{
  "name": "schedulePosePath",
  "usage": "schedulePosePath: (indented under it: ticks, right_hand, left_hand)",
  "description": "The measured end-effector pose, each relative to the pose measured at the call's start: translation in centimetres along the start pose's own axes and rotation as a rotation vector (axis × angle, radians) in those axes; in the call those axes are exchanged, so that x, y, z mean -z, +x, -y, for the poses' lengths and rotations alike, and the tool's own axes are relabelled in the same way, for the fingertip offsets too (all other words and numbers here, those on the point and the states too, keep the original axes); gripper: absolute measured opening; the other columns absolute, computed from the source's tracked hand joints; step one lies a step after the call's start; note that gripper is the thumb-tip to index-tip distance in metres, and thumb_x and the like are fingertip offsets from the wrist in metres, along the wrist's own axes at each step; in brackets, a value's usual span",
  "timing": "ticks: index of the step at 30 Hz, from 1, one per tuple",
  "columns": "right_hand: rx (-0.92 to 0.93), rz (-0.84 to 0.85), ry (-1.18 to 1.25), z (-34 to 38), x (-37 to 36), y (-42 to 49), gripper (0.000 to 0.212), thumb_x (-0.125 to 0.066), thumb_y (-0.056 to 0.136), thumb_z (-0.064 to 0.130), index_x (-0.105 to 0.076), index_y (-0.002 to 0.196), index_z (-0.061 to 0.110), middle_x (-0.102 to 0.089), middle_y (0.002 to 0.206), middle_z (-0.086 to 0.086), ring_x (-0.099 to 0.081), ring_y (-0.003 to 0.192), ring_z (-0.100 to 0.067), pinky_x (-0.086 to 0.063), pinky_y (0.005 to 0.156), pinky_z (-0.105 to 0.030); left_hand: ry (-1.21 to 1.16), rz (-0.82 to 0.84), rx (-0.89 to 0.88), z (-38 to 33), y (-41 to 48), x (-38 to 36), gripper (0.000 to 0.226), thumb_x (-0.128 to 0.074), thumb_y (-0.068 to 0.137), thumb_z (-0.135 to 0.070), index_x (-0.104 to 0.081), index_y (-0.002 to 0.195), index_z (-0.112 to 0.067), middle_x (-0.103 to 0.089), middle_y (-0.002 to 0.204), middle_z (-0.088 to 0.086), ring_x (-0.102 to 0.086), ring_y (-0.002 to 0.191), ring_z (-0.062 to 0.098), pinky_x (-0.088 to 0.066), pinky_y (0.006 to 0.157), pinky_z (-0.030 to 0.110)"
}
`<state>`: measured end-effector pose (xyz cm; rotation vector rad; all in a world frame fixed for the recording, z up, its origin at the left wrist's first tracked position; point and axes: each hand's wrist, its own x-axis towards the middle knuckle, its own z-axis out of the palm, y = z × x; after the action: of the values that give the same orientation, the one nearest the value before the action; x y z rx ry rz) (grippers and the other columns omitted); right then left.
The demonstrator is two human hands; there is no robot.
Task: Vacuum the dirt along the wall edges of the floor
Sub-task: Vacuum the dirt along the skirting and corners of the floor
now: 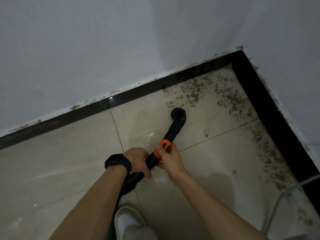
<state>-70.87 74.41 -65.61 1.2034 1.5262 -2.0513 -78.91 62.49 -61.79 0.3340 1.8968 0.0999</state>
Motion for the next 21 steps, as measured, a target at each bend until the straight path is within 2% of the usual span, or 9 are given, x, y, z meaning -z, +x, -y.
schedulePosePath:
  ticks: [5, 7, 10, 12, 14, 16, 19, 21]
  right_hand:
    - [-0.035, 0.021, 0.051, 0.7, 0.5, -0.4, 0.025, -0.065, 0.101, 0.021, -0.056, 0.123, 0.011, -0.065, 0.115, -0.009, -0.068, 0.108, -0.028, -0.063, 0.082, -0.04]
    - [-0.034, 0.025, 0.047, 0.9, 0.5, -0.3, 0.028, -0.064, 0.101, 0.019, -0.055, 0.126, 0.009, -0.065, 0.117, -0.011, -0.068, 0.107, -0.027, -0.063, 0.08, -0.04]
    - [-0.023, 0.043, 0.04, 1.2, 0.2, 0.3, 0.022, -0.064, 0.102, 0.018, -0.057, 0.12, 0.011, -0.066, 0.111, -0.009, -0.068, 0.103, -0.027, -0.062, 0.083, -0.043]
    - [-0.013, 0.063, 0.031, 1.5, -0.1, 0.6, 0.015, -0.063, 0.102, 0.018, -0.058, 0.115, 0.013, -0.066, 0.106, -0.007, -0.068, 0.098, -0.025, -0.061, 0.086, -0.047]
    - [-0.004, 0.071, 0.016, 2.0, -0.6, 0.7, 0.01, -0.062, 0.102, 0.019, -0.058, 0.111, 0.015, -0.066, 0.102, -0.005, -0.068, 0.095, -0.022, -0.062, 0.08, -0.042]
    - [-0.001, 0.059, -0.007, 2.6, -1.1, 0.9, 0.015, -0.062, 0.103, 0.02, -0.057, 0.115, 0.012, -0.066, 0.108, -0.009, -0.068, 0.098, -0.025, -0.061, 0.073, -0.036]
    - [-0.004, 0.029, -0.027, 3.6, -1.5, 1.8, 0.027, -0.063, 0.102, 0.021, -0.055, 0.124, 0.007, -0.065, 0.119, -0.016, -0.068, 0.108, -0.033, -0.061, 0.073, -0.039]
    - [0.008, 0.031, -0.021, 4.1, -1.6, 2.3, 0.026, -0.064, 0.102, 0.02, -0.056, 0.123, 0.007, -0.065, 0.119, -0.016, -0.068, 0.107, -0.032, -0.062, 0.071, -0.04]
  left_hand:
    - [-0.131, -0.06, -0.04, 0.7, -0.2, -1.5, 0.044, -0.081, 0.07, -0.043, -0.067, 0.106, -0.022, -0.067, 0.097, -0.002, -0.061, 0.085, 0.015, -0.044, 0.069, 0.023]
    - [-0.181, -0.094, -0.046, 0.8, -0.2, -2.0, 0.042, -0.081, 0.072, -0.04, -0.067, 0.107, -0.021, -0.069, 0.101, 0.0, -0.063, 0.088, 0.017, -0.045, 0.071, 0.023]
    - [-0.215, -0.121, -0.049, 1.0, 0.0, -2.0, 0.039, -0.081, 0.073, -0.038, -0.068, 0.105, -0.019, -0.07, 0.101, 0.002, -0.064, 0.088, 0.018, -0.045, 0.071, 0.023]
    - [-0.22, -0.13, -0.04, 1.1, 0.1, -1.7, 0.038, -0.081, 0.073, -0.037, -0.069, 0.104, -0.018, -0.069, 0.097, 0.002, -0.064, 0.086, 0.018, -0.045, 0.069, 0.024]
    - [-0.199, -0.151, -0.02, 1.0, 0.1, -1.2, 0.039, -0.081, 0.073, -0.036, -0.069, 0.104, -0.018, -0.066, 0.092, 0.001, -0.061, 0.08, 0.018, -0.044, 0.067, 0.024]
    - [-0.173, -0.193, -0.004, 0.8, 0.0, -0.8, 0.041, -0.081, 0.072, -0.035, -0.068, 0.105, -0.016, -0.064, 0.088, 0.002, -0.06, 0.077, 0.018, -0.045, 0.065, 0.025]
    - [-0.148, -0.277, -0.005, 0.6, 0.3, -0.5, 0.037, -0.078, 0.074, -0.032, -0.067, 0.105, -0.016, -0.063, 0.086, 0.001, -0.062, 0.077, 0.019, -0.048, 0.064, 0.026]
    - [-0.126, -0.343, -0.007, 0.6, 0.3, -0.5, 0.03, -0.073, 0.076, -0.031, -0.066, 0.102, -0.018, -0.063, 0.085, 0.001, -0.063, 0.078, 0.02, -0.05, 0.065, 0.027]
